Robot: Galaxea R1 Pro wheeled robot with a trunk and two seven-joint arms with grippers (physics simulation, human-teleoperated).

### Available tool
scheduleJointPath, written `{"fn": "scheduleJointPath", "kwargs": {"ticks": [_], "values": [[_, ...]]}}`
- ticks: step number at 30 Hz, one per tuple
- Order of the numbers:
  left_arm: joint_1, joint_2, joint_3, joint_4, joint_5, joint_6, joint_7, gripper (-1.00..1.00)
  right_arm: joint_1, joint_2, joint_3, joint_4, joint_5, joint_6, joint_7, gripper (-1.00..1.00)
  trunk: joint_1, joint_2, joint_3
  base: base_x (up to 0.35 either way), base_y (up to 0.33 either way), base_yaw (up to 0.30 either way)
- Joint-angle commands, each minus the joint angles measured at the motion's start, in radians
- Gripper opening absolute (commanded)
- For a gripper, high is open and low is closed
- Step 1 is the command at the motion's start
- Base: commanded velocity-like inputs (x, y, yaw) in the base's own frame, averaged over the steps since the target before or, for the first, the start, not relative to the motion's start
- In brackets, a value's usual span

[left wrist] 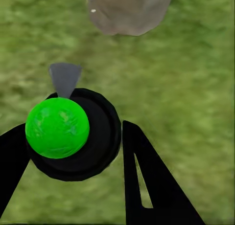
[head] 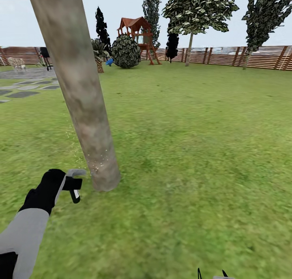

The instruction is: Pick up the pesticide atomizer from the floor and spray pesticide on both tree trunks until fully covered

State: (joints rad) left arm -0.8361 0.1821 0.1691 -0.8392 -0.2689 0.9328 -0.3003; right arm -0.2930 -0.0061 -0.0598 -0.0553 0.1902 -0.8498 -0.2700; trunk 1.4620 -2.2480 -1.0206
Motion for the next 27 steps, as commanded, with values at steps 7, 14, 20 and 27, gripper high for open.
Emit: {"fn": "scheduleJointPath", "kwargs": {"ticks": [7,14,20,27], "values": [[0.001,0.008,-0.005,0.000,0.003,0.000,-0.055,-1.00,0.000,0.000,0.000,0.000,0.000,0.000,0.000,1.00,0.000,0.000,0.000,0.000,0.000,0.000],[-0.002,0.009,-0.118,-0.029,0.006,0.052,-0.144,-1.00,0.000,0.000,0.000,0.000,0.000,0.000,0.000,1.00,0.000,0.000,0.000,0.000,0.000,0.000],[-0.019,0.059,-0.125,-0.014,0.005,0.060,-0.159,-1.00,0.000,0.000,0.000,-0.001,0.000,0.000,0.000,1.00,0.000,0.000,0.000,0.000,0.000,0.000],[-0.022,0.040,-0.204,-0.033,0.001,0.073,-0.247,-1.00,0.000,0.001,0.000,-0.001,0.000,-0.001,0.000,1.00,0.000,0.000,0.000,0.000,0.000,0.000]]}}
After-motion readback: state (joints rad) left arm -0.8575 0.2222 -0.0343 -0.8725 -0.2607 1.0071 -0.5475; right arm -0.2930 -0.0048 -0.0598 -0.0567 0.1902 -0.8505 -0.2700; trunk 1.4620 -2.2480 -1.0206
